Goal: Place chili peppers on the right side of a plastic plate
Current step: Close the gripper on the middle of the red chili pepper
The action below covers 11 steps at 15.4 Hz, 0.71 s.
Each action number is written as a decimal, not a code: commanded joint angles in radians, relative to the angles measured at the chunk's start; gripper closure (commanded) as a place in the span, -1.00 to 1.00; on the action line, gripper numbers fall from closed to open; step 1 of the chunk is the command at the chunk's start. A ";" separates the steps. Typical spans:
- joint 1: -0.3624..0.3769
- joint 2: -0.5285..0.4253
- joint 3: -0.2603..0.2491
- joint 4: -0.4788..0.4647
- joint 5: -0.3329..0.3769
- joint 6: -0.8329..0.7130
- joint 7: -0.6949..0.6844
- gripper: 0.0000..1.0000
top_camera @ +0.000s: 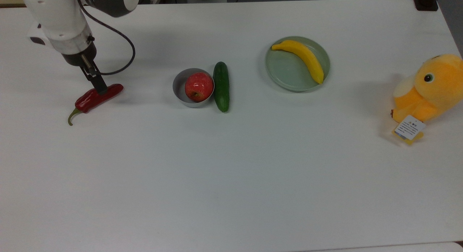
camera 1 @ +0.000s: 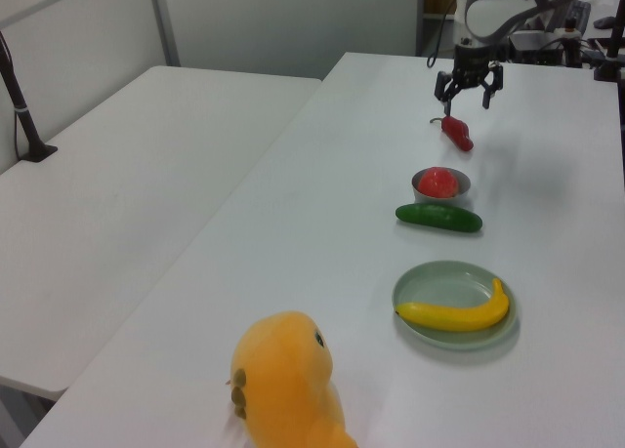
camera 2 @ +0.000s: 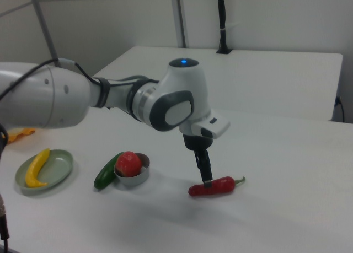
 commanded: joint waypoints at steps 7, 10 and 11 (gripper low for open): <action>-0.002 0.114 -0.001 0.038 -0.084 0.054 0.011 -1.00; -0.008 0.122 0.001 0.038 -0.140 0.053 -0.006 -0.40; -0.021 0.122 0.002 0.041 -0.142 0.051 -0.037 -0.01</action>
